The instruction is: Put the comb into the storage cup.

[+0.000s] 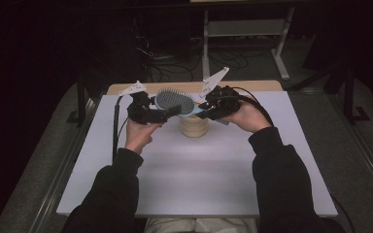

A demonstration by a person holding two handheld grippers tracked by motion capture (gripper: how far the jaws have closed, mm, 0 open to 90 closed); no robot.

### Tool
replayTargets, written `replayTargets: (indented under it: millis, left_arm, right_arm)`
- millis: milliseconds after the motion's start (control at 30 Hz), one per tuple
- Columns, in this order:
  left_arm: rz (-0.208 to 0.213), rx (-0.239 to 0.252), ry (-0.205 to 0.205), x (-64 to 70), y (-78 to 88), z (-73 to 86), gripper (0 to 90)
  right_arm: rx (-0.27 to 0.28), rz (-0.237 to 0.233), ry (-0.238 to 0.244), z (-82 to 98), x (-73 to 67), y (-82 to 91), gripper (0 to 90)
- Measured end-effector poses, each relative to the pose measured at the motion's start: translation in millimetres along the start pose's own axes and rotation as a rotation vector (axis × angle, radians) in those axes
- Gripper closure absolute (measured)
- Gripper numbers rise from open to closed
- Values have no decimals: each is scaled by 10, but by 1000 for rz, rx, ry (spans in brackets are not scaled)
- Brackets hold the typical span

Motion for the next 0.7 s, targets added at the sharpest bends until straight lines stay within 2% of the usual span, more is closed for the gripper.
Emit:
replayTargets:
  millis: [67,133,200,333,400,433,500,567,700]
  left_arm:
    - [-9,11,23,-19,10,-33,70]
    - [-26,-2,11,-17,0,-40,77]
    - [-46,6,18,-25,0,-54,104]
    - [-55,43,75,-73,30,-92,175]
    - [-51,65,128,-97,39,-103,222]
    - [-43,85,163,-108,43,-112,251]
    - [-14,119,209,-115,51,-132,317]
    - [1,140,226,-109,59,-156,389]
    - [10,128,231,-87,58,-192,459]
  right_arm:
    - [-5,14,3,-1,8,-9,688]
    - [3,21,-7,-16,16,-8,688]
    - [10,30,-8,-33,22,-12,688]
    - [18,58,-8,-68,23,-22,688]
    - [20,73,-5,-84,26,-32,688]
    - [22,75,-8,-96,27,-42,688]
    - [19,83,-17,-121,31,-62,688]
    - [12,95,-20,-144,26,-91,688]
    - [-11,119,-26,-149,30,-147,689]
Point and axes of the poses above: each handheld gripper's, and its own axes: y roughly backward along the jaws, z roughly out of its underside, x roughly to its right, the point moved 7 cm from there along -y, roughly forward along the jaws, and after that the axes turned 3 degrees about -y, right-handed, at the moved point
